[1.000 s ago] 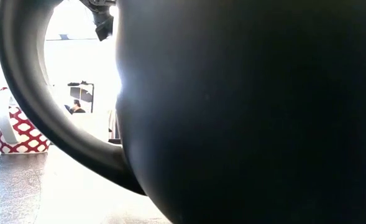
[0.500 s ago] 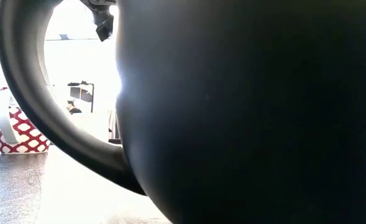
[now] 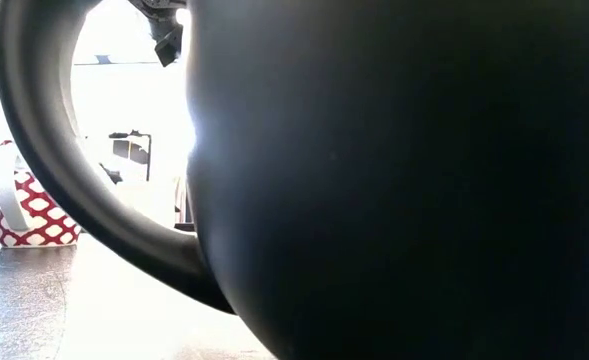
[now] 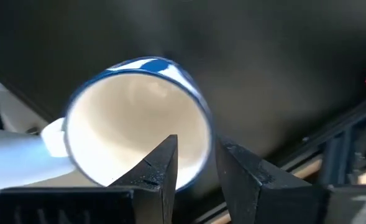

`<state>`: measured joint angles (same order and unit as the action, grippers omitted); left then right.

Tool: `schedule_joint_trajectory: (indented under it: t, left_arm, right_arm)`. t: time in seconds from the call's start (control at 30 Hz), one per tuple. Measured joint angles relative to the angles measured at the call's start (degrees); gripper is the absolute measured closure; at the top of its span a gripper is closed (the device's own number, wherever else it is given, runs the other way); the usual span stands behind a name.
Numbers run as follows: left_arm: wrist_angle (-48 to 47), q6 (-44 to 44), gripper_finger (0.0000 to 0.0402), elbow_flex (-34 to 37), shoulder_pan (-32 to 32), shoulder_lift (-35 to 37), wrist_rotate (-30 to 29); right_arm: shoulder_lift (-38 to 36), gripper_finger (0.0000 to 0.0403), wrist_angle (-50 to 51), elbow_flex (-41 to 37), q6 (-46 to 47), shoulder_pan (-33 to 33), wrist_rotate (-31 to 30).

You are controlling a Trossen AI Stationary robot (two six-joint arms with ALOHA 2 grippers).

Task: Place coffee mugs
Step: Put the blue patterned mug on the shelf

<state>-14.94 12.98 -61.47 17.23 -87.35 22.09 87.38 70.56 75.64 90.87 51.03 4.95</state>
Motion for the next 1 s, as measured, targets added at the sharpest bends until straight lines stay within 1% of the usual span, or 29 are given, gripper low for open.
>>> schedule_joint_trajectory:
  t: [0.3,0.47,0.63,0.77,0.87,1.0]
  left_arm:
    - [0.11,1.04,0.0274,0.00,0.00,0.02,-0.02]
    - [0.36,1.59,0.0274,0.00,0.00,0.02,-0.02]
    - [0.39,1.63,0.0274,0.00,0.00,0.02,-0.02]
    - [0.37,1.61,0.0274,0.00,0.00,0.02,-0.02]
    - [0.37,1.59,0.0274,0.00,0.00,0.02,-0.02]
    - [0.35,1.56,0.0274,0.00,0.00,0.02,-0.02]
  right_arm:
    - [-0.03,0.0307,0.91,-1.94,-2.04,0.00,-0.08]
    - [-0.05,0.0307,0.00,-3.61,-3.14,-0.01,-1.55]
    - [-0.05,0.0307,-5.96,-6.63,-4.64,-0.04,-3.48]
    - [-0.05,0.0308,-10.35,-9.54,-5.44,-0.04,-3.55]
    - [-0.05,0.0317,-11.63,-10.65,-6.04,-0.04,-3.56]
    - [-0.08,0.0351,-11.66,-11.23,-6.83,-0.04,-3.58]
